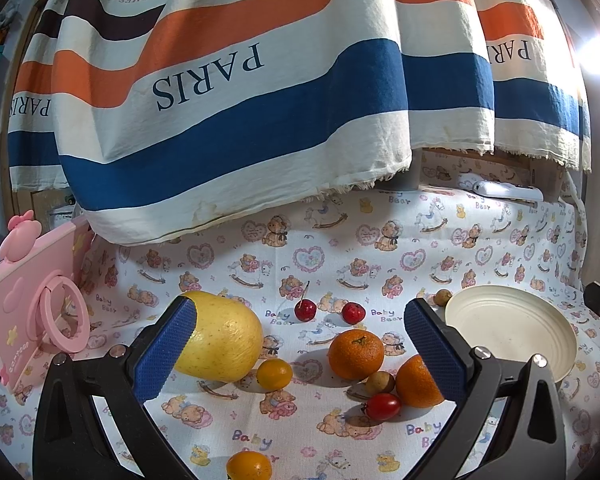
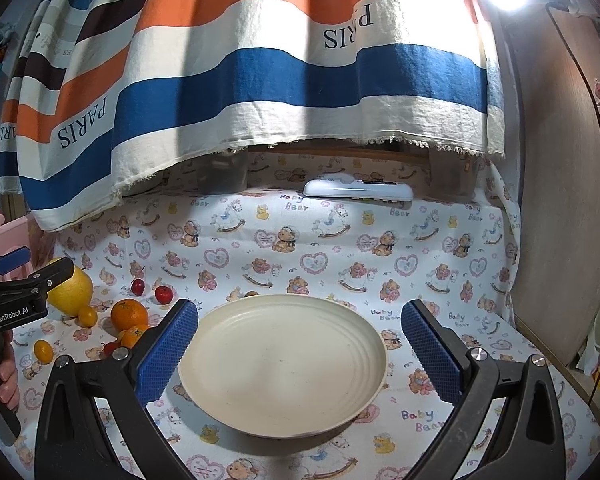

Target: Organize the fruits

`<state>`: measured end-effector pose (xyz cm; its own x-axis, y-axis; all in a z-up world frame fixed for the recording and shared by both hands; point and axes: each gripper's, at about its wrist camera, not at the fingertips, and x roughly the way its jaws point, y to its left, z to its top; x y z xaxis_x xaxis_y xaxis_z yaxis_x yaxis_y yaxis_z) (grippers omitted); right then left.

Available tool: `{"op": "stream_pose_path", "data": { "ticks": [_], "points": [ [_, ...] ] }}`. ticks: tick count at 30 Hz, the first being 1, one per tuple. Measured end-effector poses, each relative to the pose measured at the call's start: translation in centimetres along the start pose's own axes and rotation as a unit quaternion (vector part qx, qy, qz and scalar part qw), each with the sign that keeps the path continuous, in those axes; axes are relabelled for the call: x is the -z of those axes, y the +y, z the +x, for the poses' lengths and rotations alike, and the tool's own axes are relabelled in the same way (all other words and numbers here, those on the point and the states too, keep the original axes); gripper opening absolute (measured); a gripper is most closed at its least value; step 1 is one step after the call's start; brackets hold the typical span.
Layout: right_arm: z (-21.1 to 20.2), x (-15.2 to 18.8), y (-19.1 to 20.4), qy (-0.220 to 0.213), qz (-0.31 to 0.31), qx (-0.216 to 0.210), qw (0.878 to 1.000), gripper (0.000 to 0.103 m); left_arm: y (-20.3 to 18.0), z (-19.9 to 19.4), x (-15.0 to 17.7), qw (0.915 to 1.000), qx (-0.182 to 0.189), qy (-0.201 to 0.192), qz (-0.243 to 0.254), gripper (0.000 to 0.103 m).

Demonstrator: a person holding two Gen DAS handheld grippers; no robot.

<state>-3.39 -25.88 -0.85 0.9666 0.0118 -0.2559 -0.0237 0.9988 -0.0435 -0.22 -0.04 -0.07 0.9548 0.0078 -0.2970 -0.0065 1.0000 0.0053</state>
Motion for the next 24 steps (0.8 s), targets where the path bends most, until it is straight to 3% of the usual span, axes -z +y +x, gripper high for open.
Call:
{"op": "stream_pose_path", "data": {
  "ticks": [3,8,24],
  "points": [
    [-0.03,0.0,0.01,0.0,0.0,0.003,1.0,0.102,0.56,0.06,0.0,0.9999,-0.013,0.001,-0.008,0.103],
    [0.0,0.05,0.51,0.009,-0.015,0.003,1.0,0.102,0.54,-0.05,0.05,1.0,0.001,-0.002,-0.006,0.103],
    [-0.12,0.12,0.57,0.007,-0.015,-0.002,1.0,0.102,0.42,-0.13,0.02,1.0,-0.006,-0.001,-0.008,0.103]
  ]
}}
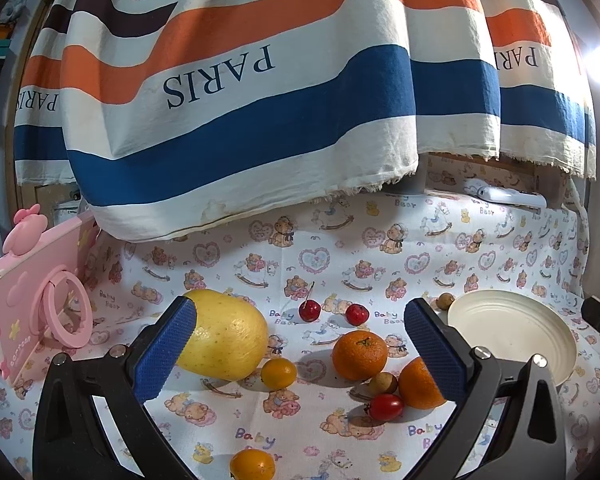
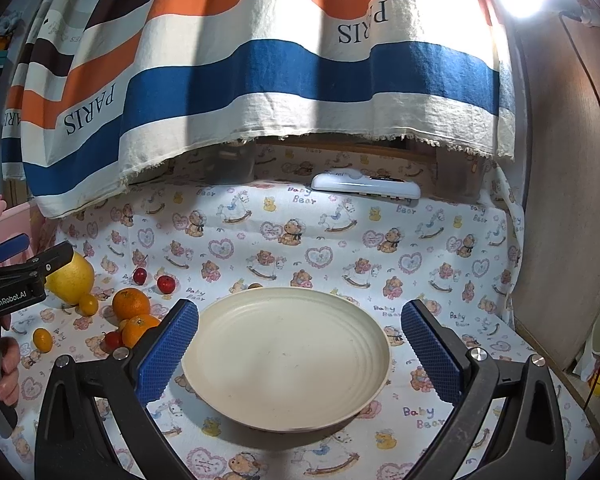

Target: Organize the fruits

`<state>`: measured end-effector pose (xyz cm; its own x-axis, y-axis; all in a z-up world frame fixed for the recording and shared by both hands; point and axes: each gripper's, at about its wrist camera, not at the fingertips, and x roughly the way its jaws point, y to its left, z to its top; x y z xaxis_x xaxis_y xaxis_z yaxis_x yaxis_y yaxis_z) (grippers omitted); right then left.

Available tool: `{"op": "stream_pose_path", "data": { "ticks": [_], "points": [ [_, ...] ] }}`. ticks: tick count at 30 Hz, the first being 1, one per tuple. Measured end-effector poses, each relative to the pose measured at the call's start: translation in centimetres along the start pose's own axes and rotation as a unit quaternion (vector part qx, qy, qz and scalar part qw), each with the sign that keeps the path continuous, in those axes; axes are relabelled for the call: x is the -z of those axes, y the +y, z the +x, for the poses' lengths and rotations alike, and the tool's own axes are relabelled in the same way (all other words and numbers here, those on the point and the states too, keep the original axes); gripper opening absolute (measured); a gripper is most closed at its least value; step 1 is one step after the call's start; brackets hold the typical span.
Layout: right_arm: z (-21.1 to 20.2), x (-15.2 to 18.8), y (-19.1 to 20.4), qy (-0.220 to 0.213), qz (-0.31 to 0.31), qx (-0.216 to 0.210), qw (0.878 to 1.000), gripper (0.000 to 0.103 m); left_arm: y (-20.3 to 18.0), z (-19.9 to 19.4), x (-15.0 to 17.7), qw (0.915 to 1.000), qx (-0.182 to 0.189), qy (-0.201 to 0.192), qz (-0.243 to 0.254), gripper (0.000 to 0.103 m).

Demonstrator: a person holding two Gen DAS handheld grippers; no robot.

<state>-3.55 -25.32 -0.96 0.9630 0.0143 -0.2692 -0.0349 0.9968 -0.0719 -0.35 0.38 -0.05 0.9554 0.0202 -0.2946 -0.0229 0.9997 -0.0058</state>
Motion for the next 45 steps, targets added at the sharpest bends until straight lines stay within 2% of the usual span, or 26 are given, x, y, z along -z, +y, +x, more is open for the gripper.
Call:
{"op": "stream_pose_path", "data": {
  "ticks": [7,14,29,35,38,40,43,45],
  "points": [
    [-0.2,0.0,0.0,-0.004,0.001,0.0,1.0,0.102,-0.2,0.0,0.0,1.0,0.004,0.0,0.005,0.103],
    [-0.3,0.0,0.0,-0.005,-0.001,0.001,1.0,0.102,-0.6,-0.3,0.0,0.9997,0.023,-0.003,0.011,0.103],
    [-0.4,0.0,0.0,-0.006,-0.001,0.003,1.0,0.102,-0.6,-0.2,0.0,0.9995,0.03,0.0,0.008,0.103],
    [-0.4,-0.1,0.0,-0.004,0.001,0.005,1.0,0.102,0.3,-0.9,0.0,0.9985,0.052,-0.013,-0.007,0.103],
    [-0.5,0.0,0.1,-0.01,-0.002,0.004,1.0,0.102,0.2,-1.5,-0.8,0.9987,0.047,-0.019,0.011,0.103],
    [-0.6,-0.1,0.1,-0.013,-0.005,0.002,1.0,0.102,0.4,-2.0,-2.0,0.9993,0.037,-0.008,0.0,0.103],
    [-1.1,-0.4,0.2,-0.028,-0.026,0.003,0.999,0.102,1.0,-3.2,-4.0,0.9968,0.073,-0.003,-0.032,0.103],
    [-2.1,-1.1,-0.1,-0.043,-0.022,-0.009,0.999,0.102,0.3,-4.0,-5.2,0.9978,0.063,-0.017,-0.006,0.103]
  ]
}}
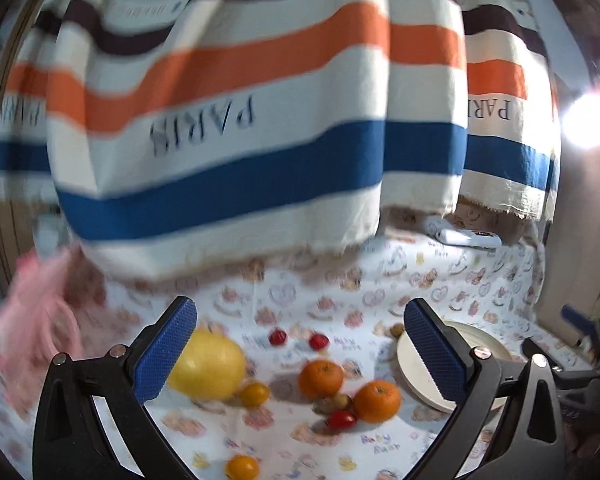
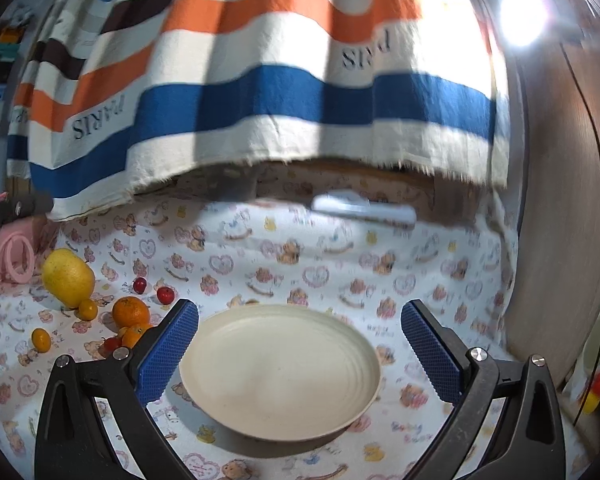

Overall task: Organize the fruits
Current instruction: 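Lower the left gripper onto the tangerine and close it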

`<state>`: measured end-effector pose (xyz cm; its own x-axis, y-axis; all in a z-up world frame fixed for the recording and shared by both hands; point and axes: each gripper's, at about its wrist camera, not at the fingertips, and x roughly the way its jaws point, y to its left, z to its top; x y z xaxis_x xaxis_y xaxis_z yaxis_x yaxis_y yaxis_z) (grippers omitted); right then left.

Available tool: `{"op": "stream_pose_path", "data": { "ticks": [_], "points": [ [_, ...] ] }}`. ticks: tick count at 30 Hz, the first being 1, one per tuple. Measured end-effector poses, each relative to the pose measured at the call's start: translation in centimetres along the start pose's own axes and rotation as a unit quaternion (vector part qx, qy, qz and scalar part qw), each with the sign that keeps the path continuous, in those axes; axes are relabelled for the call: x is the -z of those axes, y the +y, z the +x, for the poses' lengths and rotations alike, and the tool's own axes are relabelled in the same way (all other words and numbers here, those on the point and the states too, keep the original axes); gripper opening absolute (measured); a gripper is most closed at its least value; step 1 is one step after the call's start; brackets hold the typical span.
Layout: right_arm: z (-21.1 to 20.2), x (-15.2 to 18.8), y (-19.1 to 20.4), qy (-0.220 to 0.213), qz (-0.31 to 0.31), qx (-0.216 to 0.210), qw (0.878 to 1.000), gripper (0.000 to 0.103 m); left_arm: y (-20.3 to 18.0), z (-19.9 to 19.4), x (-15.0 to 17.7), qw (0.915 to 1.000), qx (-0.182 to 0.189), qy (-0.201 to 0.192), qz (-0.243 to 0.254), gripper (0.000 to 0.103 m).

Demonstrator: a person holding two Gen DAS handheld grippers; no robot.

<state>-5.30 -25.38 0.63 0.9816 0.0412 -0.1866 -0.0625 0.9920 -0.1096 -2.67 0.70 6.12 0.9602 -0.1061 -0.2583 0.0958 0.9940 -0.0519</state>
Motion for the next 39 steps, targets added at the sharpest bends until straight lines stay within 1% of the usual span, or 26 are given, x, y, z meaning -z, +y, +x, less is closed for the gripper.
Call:
{"op": "stream_pose_path", "data": {
  "ticks": [2,4,7,11,12,14,15,17,19,20,21,23,24,26,28,30,31,32,33,34,35,36,37,39],
  "points": [
    [-0.7,-0.7,-0.6,-0.012,0.018,-0.003,1.0,0.102,-0.7,-0.4,-1.0,0.9997,-0.001,-0.007,0.022,0.103],
    [-0.8,-1.7,-1.0,-0.013,0.026,0.016,0.999,0.102,-1.2,-0.6,-1.6,0.9995,-0.003,-0.011,0.029,0.103],
    [-0.6,-3.8,-1.7,-0.002,0.039,0.025,0.999,0.102,-2.1,-0.5,-2.6,0.9996,0.003,-0.008,0.027,0.103],
    [-0.1,-7.5,-1.1,0.005,0.022,0.066,0.998,0.102,-3.6,0.1,-4.2,0.9996,0.009,0.009,0.025,0.101],
    [0.1,-8.3,-1.0,0.011,0.027,0.069,0.997,0.102,-3.9,0.3,-4.4,0.9996,0.008,0.01,0.024,0.101],
    [0.4,-9.2,-1.0,0.018,0.047,0.061,0.997,0.102,-4.4,0.5,-4.7,0.9996,-0.003,0.014,0.026,0.101],
    [0.5,-9.4,-0.9,0.016,0.059,0.057,0.996,0.102,-4.3,0.6,-4.6,0.9996,-0.005,0.015,0.023,0.101],
    [0.8,-8.9,-0.7,0.01,0.064,0.054,0.996,0.102,-3.8,0.9,-4.0,0.9998,-0.006,0.016,0.011,0.101],
    [1.4,-7.6,-0.3,0.008,0.06,0.056,0.997,0.102,-3.1,1.8,-3.1,0.9995,-0.013,0.027,0.007,0.101],
    [1.9,-6.7,-0.2,0.012,0.057,0.059,0.997,0.102,-2.8,2.4,-2.6,0.9991,-0.016,0.039,0.007,0.101],
    [2.4,-6.1,-0.2,0.025,0.054,0.064,0.996,0.102,-2.6,3.1,-2.2,0.9985,-0.018,0.05,0.008,0.1],
    [3.8,-4.9,-0.1,0.057,0.05,0.059,0.995,0.102,-2.4,4.5,-1.2,0.9967,-0.021,0.077,0.017,0.096],
    [4.3,-4.2,-0.1,0.067,0.055,0.059,0.994,0.102,-2.4,5.1,-0.8,0.9956,-0.02,0.09,0.019,0.093],
    [5.4,-3.3,-0.2,0.092,0.061,0.054,0.992,0.102,-2.4,6.2,0.1,0.993,-0.006,0.117,0.015,0.088],
    [5.9,-2.7,-0.3,0.107,0.066,0.048,0.991,0.102,-2.5,6.9,0.8,0.9897,0.011,0.142,0.008,0.075],
    [6.1,-2.4,-0.5,0.112,0.07,0.045,0.99,0.102,-2.8,7.5,1.4,0.9861,0.024,0.165,0.008,0.071],
    [6.2,-2.3,-0.6,0.114,0.071,0.045,0.99,0.102,-3.0,7.7,1.6,0.9844,0.029,0.174,0.008,0.071],
    [6.3,-2.1,-0.6,0.115,0.071,0.046,0.99,0.102,-3.1,7.9,1.8,0.9826,0.031,0.183,0.009,0.071],
    [6.4,-2.1,-0.5,0.116,0.07,0.048,0.99,0.102,-3.1,8.2,2.1,0.9806,0.031,0.193,0.009,0.068],
    [6.5,-2.0,-0.5,0.118,0.069,0.05,0.989,0.102,-3.2,8.5,2.4,0.9782,0.033,0.205,0.008,0.063],
    [6.6,-1.9,-0.5,0.12,0.067,0.052,0.989,0.102,-3.2,8.8,2.7,0.975,0.033,0.219,0.009,0.061],
    [6.9,-1.7,-0.4,0.123,0.065,0.055,0.989,0.102,-3.3,9.2,3.0,0.9721,0.03,0.232,0.01,0.056],
    [7.1,-1.6,-0.4,0.125,0.064,0.057,0.988,0.102,-3.3,9.6,3.4,0.9686,0.025,0.247,0.011,0.048],
    [7.4,-1.4,-0.2,0.13,0.059,0.058,0.988,0.102,-3.1,10.4,4.1,0.9627,0.027,0.269,0.003,0.038]
  ]
}}
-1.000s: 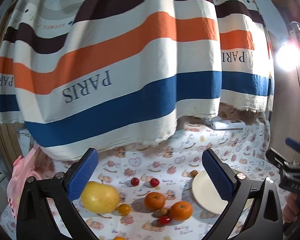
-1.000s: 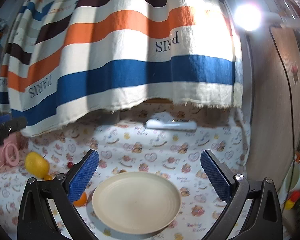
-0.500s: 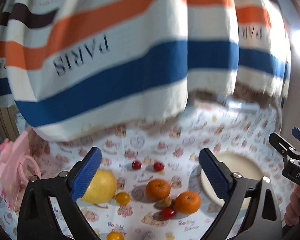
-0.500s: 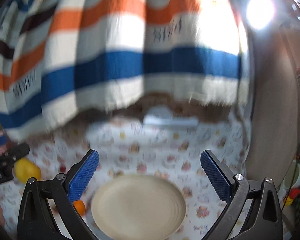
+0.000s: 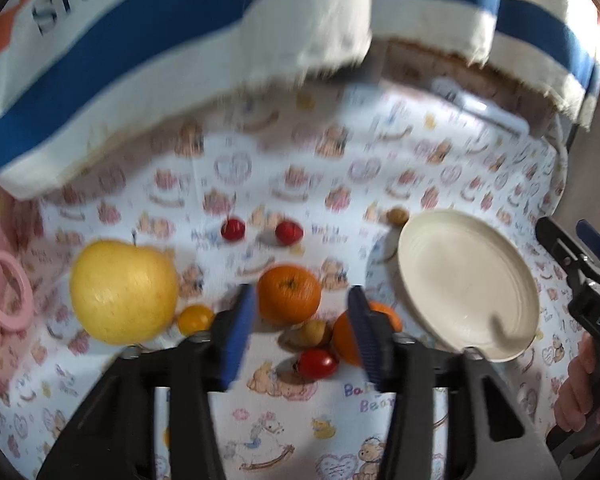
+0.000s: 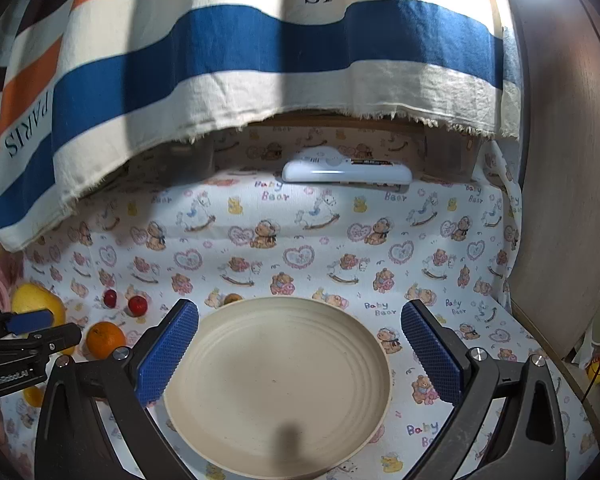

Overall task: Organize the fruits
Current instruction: 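Lower the left gripper onto the tangerine and close it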

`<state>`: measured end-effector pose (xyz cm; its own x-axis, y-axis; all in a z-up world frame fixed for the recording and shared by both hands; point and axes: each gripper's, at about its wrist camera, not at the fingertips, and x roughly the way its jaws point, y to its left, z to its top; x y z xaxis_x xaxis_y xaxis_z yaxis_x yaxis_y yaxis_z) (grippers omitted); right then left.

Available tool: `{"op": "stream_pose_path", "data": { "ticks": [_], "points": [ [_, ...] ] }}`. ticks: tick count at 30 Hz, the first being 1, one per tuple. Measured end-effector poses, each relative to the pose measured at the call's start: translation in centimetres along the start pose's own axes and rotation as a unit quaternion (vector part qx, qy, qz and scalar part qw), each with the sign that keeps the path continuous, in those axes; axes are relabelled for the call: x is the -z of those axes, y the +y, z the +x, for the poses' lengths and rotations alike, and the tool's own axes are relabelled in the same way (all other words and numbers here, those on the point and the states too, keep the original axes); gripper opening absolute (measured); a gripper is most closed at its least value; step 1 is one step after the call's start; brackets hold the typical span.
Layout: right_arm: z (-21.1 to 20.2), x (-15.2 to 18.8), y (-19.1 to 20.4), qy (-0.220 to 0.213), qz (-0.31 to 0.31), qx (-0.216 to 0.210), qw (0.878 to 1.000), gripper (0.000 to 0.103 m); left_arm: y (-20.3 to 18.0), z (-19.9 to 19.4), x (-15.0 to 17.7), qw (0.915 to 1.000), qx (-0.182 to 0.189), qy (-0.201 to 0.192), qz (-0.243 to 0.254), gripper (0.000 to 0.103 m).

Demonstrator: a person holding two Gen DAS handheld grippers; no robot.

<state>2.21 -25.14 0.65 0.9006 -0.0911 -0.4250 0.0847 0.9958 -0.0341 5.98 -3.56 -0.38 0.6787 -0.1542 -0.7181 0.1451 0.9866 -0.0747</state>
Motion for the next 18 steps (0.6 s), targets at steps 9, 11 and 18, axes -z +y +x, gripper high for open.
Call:
{"op": "stream_pose_path", "data": {
  "ticks": [9,11,18],
  "points": [
    [0.5,0.4,0.5,0.01,-0.004,-0.009,1.0,0.102,1.0,2.8,-0.2,0.9999,0.002,-0.004,-0.013,0.045],
    [0.7,0.5,0.8,0.012,-0.009,-0.007,1.0,0.102,0.8,4.0,-0.3,0.9999,0.003,0.006,-0.008,0.045],
    [1.7,1.2,1.3,0.032,-0.018,-0.008,0.999,0.102,0.5,6.2,-0.2,0.9994,-0.033,0.002,0.005,0.056]
  ]
}}
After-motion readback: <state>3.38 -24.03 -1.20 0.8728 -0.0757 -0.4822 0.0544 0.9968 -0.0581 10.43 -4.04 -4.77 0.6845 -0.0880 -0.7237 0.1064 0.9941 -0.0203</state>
